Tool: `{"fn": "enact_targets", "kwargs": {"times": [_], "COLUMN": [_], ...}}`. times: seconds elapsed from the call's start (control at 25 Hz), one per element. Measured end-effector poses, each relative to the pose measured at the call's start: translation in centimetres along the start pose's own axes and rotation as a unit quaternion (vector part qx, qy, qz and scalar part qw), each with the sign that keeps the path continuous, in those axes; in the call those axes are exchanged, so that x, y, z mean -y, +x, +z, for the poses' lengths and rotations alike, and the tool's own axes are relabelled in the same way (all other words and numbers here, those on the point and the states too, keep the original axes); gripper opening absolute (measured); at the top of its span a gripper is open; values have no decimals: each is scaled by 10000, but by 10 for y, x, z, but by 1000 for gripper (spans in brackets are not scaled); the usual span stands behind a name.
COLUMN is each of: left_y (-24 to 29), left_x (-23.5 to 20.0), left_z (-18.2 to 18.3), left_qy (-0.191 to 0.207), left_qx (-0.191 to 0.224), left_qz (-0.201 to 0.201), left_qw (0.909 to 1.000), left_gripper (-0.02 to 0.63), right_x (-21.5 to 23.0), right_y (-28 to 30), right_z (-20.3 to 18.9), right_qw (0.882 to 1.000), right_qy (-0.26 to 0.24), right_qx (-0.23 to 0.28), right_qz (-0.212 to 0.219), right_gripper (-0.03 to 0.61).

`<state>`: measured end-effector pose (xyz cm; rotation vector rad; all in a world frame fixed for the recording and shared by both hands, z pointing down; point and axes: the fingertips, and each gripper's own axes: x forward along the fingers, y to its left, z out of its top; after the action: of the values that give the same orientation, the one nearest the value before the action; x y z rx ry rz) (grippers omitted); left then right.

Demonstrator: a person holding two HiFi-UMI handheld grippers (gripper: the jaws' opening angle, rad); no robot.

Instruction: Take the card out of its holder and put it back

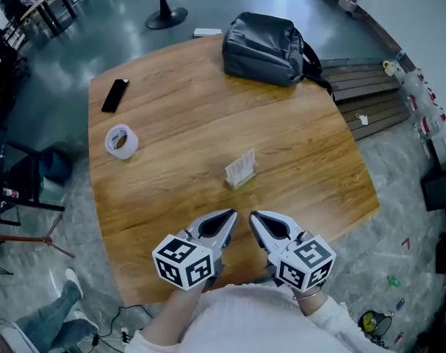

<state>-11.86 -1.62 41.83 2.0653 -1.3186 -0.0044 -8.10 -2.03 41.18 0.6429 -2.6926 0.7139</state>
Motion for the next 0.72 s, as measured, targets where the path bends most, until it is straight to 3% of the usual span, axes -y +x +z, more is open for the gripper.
{"fn": "enact_targets", "kwargs": {"times": [0.52,0.72], "left_y": [17,21], "left_x": [15,17], "left_z": [7,6], "left_qy": [632,635], "left_qx": [-602,-750], "left_qz": [-493,-567], "left_qw": [9950,9935], "left_gripper": [8,8], "right_x": [10,11], "right_y": [-6,-5], "right_z": [-4,-4], "right_qw": [10000,9998], "right_qy": [-44,-106], "right_qx": [-46,-119], "right_qz": [-14,100], "right_gripper": [-1,0]}}
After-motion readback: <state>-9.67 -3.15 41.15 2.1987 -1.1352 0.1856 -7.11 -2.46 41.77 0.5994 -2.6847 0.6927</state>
